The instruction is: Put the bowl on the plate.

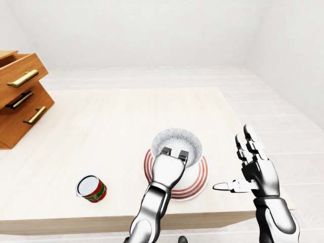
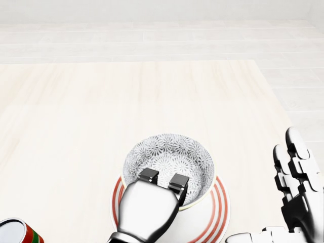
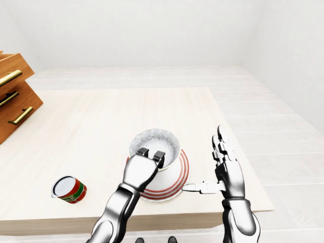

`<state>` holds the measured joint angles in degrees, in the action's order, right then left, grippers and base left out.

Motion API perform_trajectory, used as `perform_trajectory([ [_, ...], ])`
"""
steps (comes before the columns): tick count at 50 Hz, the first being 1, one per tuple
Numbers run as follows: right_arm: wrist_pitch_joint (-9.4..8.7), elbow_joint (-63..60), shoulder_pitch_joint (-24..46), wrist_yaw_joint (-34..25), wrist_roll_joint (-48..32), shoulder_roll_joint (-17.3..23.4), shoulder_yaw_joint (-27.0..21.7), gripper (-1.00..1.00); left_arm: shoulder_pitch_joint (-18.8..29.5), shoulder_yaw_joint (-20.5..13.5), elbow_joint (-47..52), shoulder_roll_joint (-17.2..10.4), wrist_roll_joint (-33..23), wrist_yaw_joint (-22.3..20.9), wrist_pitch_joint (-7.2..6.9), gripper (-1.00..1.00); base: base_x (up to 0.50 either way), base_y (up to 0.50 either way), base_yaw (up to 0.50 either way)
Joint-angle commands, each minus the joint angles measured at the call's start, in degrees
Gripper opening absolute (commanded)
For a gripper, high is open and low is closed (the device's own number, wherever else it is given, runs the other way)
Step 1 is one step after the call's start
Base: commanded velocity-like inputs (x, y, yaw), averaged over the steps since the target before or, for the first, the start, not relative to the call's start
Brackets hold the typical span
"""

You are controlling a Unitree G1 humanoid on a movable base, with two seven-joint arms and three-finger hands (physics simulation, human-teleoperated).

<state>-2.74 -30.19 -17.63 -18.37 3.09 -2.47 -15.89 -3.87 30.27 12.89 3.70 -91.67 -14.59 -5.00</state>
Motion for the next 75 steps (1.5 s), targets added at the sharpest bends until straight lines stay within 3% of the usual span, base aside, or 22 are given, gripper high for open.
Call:
perform_trajectory([
  [1,0.07,-0.18,-0.22,0.04,-0.29,-0.16,0.43,1.00,-0.29,0.35,-0.67,-0.45,0.23,3.13,0.00,-1.00,0.00,0.00,0.00],
  [24,1.30,2.08,0.22,0.20,0.12,0.25,0.25,1.00,0.88,-0.77,-4.91,-0.19,1.05,5.34,0.00,-1.00,0.00,0.00,0.00],
  [75,0.39,1.17,0.55,0.21,0.13,0.26,-0.15,1.00,0.02,-0.06,-8.24,-0.47,1.08,8.36,0.00,-1.00,0.00,0.00,0.00],
])
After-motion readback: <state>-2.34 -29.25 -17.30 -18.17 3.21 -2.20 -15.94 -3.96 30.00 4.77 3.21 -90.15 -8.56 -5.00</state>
